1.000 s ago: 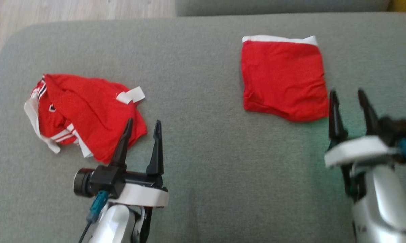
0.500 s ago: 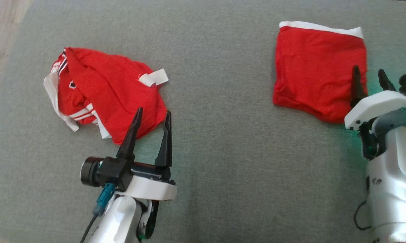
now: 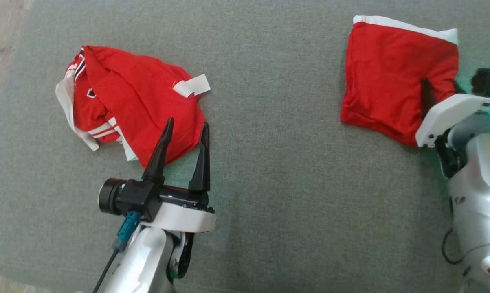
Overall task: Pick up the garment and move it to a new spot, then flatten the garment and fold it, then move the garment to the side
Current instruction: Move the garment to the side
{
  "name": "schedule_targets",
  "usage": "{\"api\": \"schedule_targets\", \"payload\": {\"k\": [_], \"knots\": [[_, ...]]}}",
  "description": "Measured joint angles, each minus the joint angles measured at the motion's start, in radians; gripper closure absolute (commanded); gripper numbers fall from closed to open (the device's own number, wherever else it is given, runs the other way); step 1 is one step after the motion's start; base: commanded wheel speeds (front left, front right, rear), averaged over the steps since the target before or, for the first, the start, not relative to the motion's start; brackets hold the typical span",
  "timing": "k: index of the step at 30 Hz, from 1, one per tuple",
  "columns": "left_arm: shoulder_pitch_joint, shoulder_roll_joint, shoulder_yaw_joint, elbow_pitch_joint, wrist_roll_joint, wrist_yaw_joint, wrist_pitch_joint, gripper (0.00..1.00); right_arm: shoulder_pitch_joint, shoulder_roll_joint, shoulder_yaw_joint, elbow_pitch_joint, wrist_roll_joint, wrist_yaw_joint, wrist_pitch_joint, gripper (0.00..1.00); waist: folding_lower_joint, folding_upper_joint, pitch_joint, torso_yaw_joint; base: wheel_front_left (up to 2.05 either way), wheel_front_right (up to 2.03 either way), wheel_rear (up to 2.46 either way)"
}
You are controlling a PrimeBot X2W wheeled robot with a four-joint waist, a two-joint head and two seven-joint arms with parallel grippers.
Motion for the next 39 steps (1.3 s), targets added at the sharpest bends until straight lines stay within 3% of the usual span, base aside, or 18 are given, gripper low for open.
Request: {"api": "schedule_targets", "payload": {"k": [8, 18, 22, 26, 32, 39], "knots": [[0.000, 0.000, 0.007, 0.003, 0.000, 0.004, 0.000, 0.00, -0.003, -0.074, 0.170, 0.044, -0.021, 0.000, -0.052, 1.00, -0.0001, 0.0000, -0.033, -0.024, 0.00, 0.00, 0.00], [0.008, 0.000, 0.034, 0.000, 0.006, 0.003, 0.000, 0.00, 0.007, -0.319, 0.394, 0.002, 0.043, 0.000, -0.070, 1.00, -0.0001, 0.0000, -0.073, -0.086, 0.00, 0.00, 0.00], [0.008, 0.000, 0.041, -0.006, 0.018, -0.002, 0.000, 0.00, 0.025, -0.426, 0.416, -0.008, 0.077, 0.000, -0.061, 1.00, -0.0001, 0.0000, -0.061, -0.097, 0.00, 0.00, 0.00], [0.007, 0.000, 0.043, -0.010, 0.021, -0.011, 0.000, 0.00, 0.034, -0.494, 0.409, 0.006, 0.100, 0.000, -0.056, 1.00, 0.0000, 0.0000, -0.038, -0.099, 0.00, 0.00, 0.00], [0.002, 0.000, 0.044, -0.010, 0.030, -0.012, 0.000, 0.00, 0.033, -0.535, 0.345, 0.057, 0.114, 0.000, -0.065, 1.00, 0.0000, 0.0000, -0.005, -0.090, 0.00, 0.00, 0.00], [-0.007, 0.000, 0.045, -0.009, 0.030, -0.020, 0.000, 0.00, 0.028, -0.541, 0.297, 0.093, 0.064, 0.000, -0.079, 1.00, 0.0000, 0.0000, 0.010, -0.081, 0.00, 0.00, 0.00]]}}
